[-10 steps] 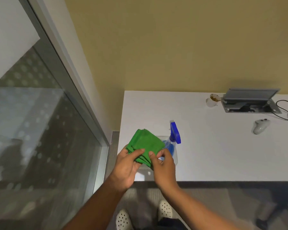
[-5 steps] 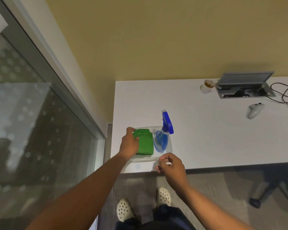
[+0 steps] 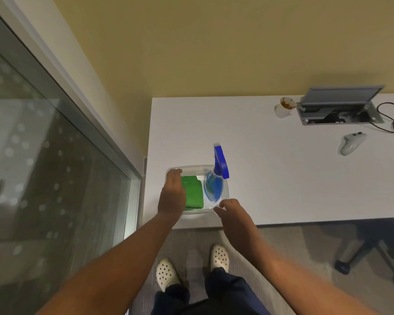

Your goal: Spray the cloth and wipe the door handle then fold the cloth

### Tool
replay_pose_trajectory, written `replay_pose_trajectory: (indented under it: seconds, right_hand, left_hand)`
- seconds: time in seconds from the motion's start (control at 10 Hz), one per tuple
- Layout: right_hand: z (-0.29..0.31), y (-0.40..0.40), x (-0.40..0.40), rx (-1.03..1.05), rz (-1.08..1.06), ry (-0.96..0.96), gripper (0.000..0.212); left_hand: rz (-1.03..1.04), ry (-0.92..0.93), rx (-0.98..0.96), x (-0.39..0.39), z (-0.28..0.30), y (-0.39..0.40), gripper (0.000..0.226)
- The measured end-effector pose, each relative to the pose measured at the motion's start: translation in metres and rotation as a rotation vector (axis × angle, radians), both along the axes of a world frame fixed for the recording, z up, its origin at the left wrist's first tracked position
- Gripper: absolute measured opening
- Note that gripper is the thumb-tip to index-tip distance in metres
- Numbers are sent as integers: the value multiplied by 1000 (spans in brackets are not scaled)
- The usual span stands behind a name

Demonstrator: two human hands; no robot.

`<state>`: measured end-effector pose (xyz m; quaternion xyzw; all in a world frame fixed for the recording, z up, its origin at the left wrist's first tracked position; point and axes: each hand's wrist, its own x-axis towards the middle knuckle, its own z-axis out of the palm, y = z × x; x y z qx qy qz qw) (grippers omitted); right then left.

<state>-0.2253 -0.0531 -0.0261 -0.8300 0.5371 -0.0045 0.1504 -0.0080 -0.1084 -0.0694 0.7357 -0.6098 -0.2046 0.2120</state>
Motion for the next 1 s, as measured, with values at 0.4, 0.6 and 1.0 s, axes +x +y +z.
replay_pose_trajectory:
  seconds: [0.4,0.6,1.0]
  right_hand:
    - [-2,-9,-6,-101,305,220,68]
    - [-14,-3,-8,-36,247,201,77]
    - [36,8,13,-81,259,-90,65]
  left_hand:
    - [-617,-661,304,5,-3,27,62]
    - [-572,-642,379,3,8,26,82]
    - [-332,-451,-179,33,41,51,61]
